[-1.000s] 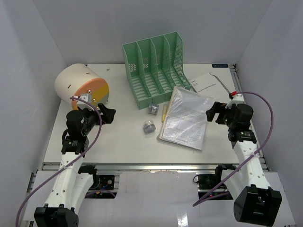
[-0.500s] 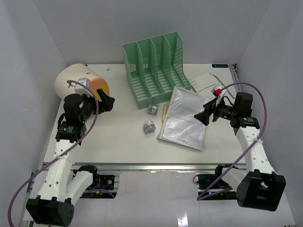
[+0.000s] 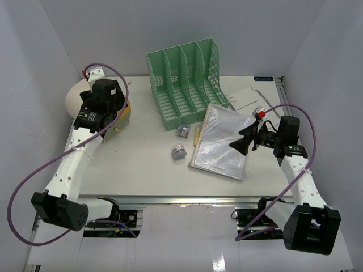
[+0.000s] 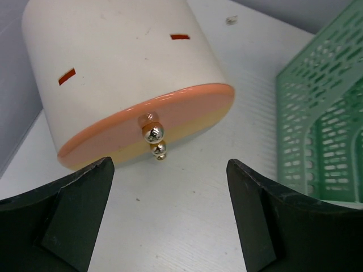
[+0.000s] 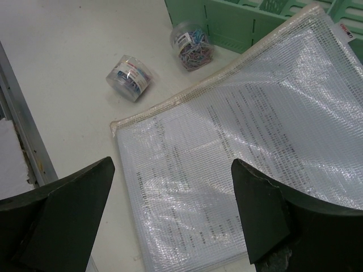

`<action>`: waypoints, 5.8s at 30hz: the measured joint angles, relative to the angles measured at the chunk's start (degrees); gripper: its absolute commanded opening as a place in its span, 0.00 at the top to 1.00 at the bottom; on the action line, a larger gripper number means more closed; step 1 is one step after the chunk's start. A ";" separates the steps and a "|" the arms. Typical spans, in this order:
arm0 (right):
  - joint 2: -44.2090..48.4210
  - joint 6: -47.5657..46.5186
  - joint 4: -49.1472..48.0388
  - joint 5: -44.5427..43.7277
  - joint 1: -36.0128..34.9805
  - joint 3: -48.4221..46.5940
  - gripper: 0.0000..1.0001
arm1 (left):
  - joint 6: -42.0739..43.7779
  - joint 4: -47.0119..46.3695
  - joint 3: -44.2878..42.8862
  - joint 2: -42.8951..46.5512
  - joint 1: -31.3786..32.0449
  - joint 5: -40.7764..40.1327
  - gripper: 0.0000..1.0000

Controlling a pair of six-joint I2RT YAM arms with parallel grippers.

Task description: Organize the desk

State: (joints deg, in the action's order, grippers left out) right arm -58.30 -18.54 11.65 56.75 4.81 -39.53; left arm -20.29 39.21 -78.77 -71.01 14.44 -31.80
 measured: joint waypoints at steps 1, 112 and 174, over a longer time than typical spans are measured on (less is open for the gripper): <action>0.19 0.11 -0.16 0.00 0.01 0.00 0.10 | -0.12 0.55 -0.25 -1.35 0.18 -1.59 0.15; 0.37 1.36 -1.17 -4.09 1.51 0.00 0.10 | -3.54 -2.11 10.50 6.28 3.68 27.22 0.02; -2.05 -2.67 -1.13 -6.31 1.58 0.04 0.10 | 11.31 -24.89 -4.83 -41.72 29.20 41.70 0.02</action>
State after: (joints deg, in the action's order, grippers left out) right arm -60.35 -21.21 10.52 50.44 6.39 -39.48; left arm -8.98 14.32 -83.60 -112.74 43.64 9.90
